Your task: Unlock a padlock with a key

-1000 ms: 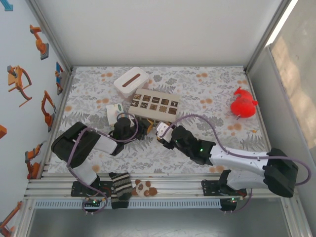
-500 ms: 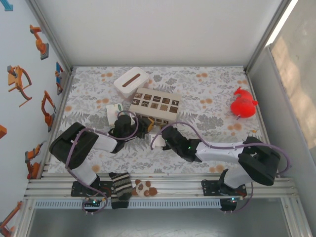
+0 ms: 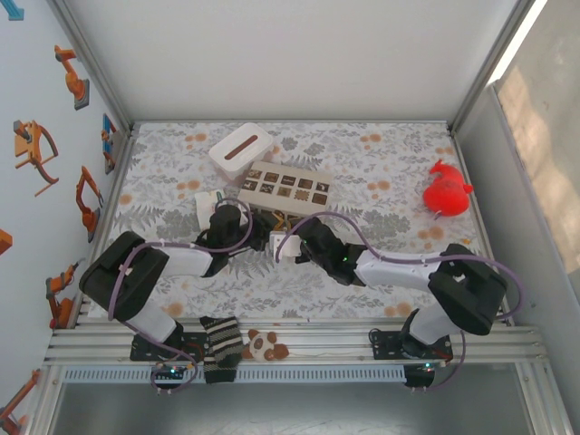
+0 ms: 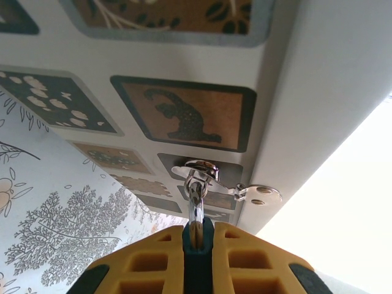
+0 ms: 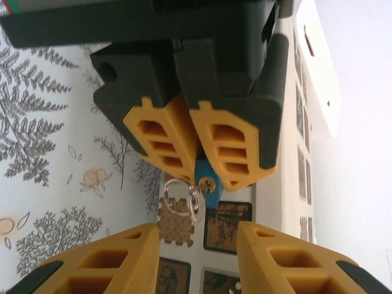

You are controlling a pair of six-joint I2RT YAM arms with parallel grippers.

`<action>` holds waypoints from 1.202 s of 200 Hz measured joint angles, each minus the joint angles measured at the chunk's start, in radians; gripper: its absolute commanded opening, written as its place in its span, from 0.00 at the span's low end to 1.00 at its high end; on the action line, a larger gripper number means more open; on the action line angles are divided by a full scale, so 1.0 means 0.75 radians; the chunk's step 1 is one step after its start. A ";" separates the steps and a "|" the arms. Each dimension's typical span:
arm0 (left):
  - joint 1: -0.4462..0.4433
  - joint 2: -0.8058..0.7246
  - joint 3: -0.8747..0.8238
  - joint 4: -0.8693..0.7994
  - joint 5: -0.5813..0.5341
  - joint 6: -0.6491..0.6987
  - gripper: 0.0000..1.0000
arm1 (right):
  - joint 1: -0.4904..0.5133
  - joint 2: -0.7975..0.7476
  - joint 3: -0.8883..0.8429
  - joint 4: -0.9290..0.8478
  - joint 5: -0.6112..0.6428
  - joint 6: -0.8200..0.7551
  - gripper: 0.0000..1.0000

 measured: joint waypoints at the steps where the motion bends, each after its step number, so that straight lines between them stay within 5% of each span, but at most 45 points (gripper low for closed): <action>1: 0.000 -0.002 0.001 -0.003 0.001 -0.001 0.00 | -0.001 0.000 0.001 0.000 -0.001 0.000 0.35; 91: 0.017 -0.085 0.038 -0.193 0.014 0.001 0.00 | -0.022 0.041 0.033 -0.007 -0.058 -0.014 0.25; 240: 0.025 -0.085 0.039 -0.193 0.015 0.000 0.00 | -0.013 0.061 0.080 -0.021 -0.059 -0.010 0.11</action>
